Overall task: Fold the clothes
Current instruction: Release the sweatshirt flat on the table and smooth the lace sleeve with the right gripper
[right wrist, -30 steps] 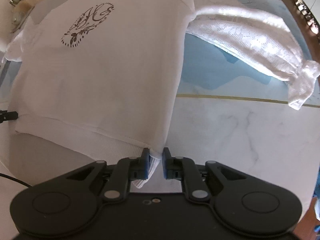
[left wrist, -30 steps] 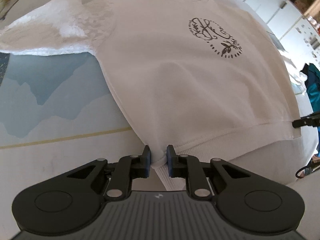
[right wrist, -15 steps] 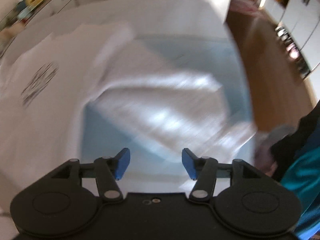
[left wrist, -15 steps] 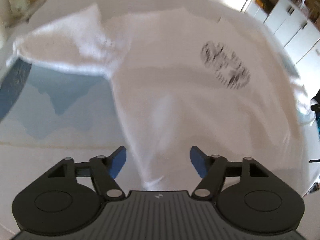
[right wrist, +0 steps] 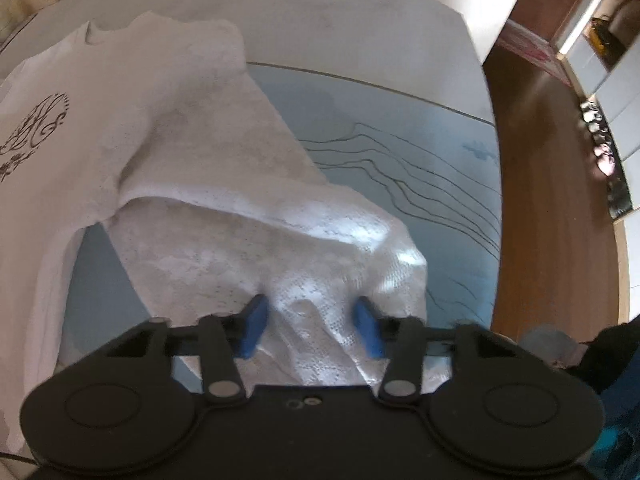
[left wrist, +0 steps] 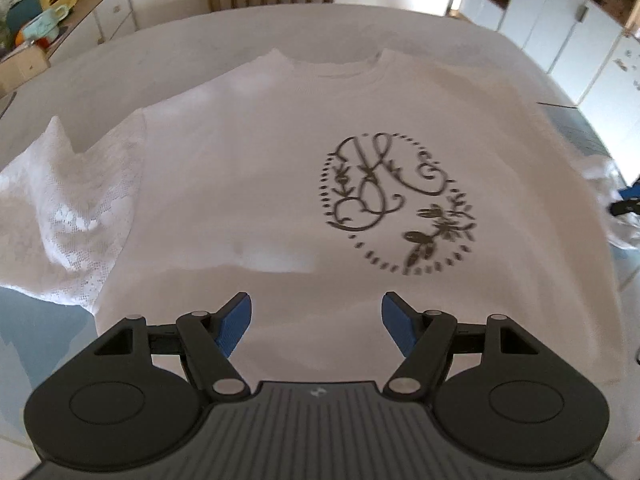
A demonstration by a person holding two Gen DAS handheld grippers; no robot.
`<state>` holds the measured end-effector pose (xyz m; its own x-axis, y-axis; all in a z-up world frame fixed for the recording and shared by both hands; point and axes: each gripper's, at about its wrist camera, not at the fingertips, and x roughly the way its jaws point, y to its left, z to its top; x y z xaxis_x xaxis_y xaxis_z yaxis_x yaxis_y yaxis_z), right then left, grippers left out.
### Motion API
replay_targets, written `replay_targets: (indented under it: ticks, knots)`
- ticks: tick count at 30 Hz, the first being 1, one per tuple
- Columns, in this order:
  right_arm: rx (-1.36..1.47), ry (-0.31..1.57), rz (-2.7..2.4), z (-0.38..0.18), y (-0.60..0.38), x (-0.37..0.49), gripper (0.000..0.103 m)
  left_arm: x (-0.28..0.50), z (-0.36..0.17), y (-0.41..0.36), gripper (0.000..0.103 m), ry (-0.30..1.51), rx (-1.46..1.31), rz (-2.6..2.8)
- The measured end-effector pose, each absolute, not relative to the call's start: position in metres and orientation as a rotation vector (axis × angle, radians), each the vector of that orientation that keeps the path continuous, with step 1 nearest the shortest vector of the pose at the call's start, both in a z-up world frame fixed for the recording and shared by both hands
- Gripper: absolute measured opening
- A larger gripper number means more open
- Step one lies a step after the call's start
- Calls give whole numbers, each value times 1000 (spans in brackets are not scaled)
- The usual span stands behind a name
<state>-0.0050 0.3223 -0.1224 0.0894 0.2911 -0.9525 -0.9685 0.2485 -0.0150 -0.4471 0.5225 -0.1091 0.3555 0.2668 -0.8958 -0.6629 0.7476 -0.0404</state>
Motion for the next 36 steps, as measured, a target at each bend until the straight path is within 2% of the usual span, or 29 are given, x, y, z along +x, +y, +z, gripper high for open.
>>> replay_targets:
  ticks: [3,5,14,21,27,30,36]
  knots:
    - [-870,1045,1106,-122,324,1,103,-453,-123,530,71,1079,-446,685]
    - [-883,1039,1113,-120,323,3,103,-461,-129,532,76,1074,-433,717]
    - [-913,1003,1076,-116,328,14,103,-505,-128,548,76,1059,-503,858]
    - [-939,965,940,-114,323,43,103,-510,-127,548,76,1060,-511,862]
    - [-783,1052,919,-106,313,72,103,-506,-126,550,76,1071,-490,845]
    - [-681,1072,921,-82,300,72,103,-503,-124,551,74,1081,-476,834]
    - [-516,1195,837,-61,262,78,103,-487,-103,546,74,1015,-477,739]
